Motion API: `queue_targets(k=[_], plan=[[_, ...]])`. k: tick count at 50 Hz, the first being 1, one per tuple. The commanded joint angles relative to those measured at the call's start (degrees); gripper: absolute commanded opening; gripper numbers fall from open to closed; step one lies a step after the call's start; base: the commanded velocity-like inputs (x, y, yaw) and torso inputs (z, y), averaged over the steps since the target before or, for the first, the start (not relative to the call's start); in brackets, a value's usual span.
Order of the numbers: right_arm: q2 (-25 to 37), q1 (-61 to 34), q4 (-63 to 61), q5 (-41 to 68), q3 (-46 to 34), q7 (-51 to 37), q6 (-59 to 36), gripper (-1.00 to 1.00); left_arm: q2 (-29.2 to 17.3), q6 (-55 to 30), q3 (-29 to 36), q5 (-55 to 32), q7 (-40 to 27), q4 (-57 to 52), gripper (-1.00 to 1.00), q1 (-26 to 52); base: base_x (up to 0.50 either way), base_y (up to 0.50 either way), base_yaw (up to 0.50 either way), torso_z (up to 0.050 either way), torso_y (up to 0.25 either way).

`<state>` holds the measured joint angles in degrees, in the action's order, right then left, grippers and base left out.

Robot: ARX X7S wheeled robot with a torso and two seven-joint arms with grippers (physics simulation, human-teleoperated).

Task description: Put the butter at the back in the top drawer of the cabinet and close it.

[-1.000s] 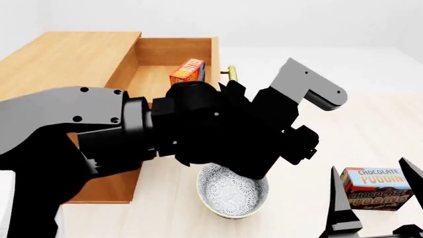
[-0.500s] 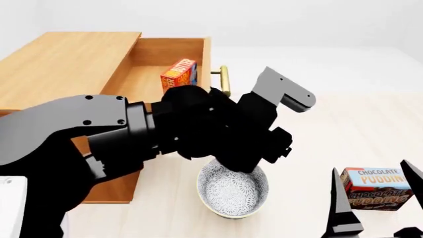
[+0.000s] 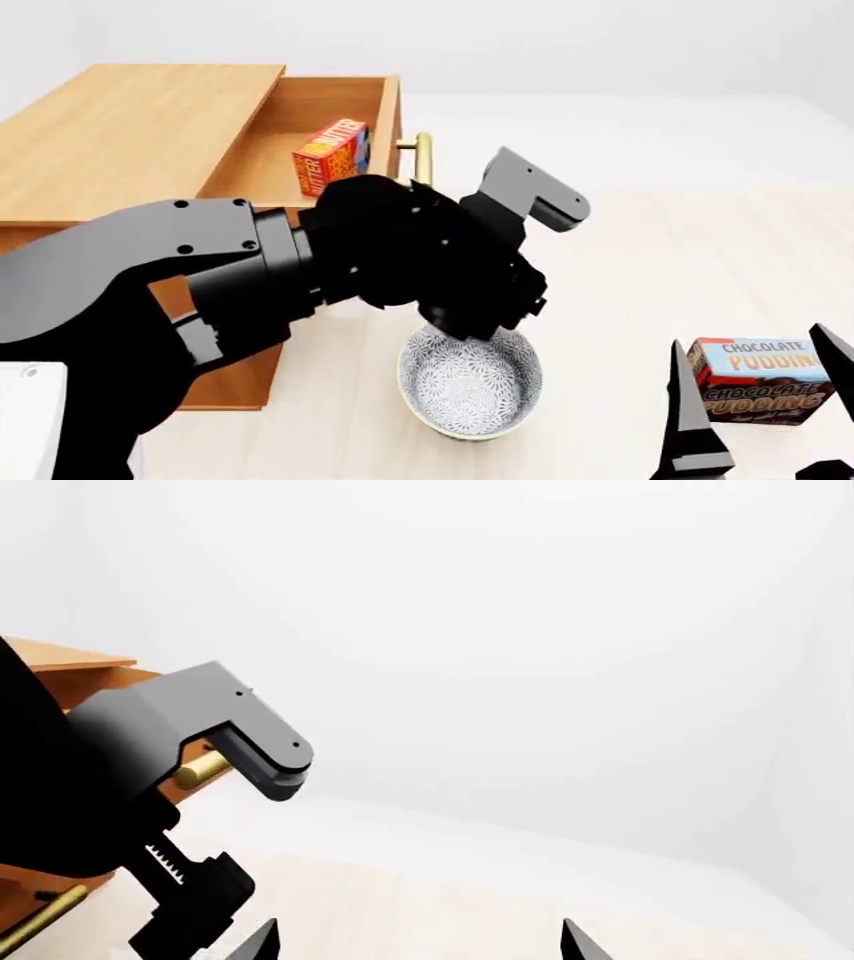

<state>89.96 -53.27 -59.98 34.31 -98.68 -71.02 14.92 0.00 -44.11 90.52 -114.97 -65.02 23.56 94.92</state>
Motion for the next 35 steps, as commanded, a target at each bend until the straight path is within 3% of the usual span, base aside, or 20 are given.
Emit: queue_targets(k=[1,35], plan=[[0.0,-0.2,0.0,0.2,0.1,0.2,-0.1,1.0,0.0,-2.2,0.7,-0.2,-3.7,2.7,1.0,0.1,0.0,0.0,0.0,0.0,0.0],[0.0,-1.5,0.0,2.8,1.7,2.9,-1.1,1.0,0.0,-6.2,0.9,2.5,-3.3,13.9,1.0,0.2,0.0,0.0,0.0,0.0,0.0]])
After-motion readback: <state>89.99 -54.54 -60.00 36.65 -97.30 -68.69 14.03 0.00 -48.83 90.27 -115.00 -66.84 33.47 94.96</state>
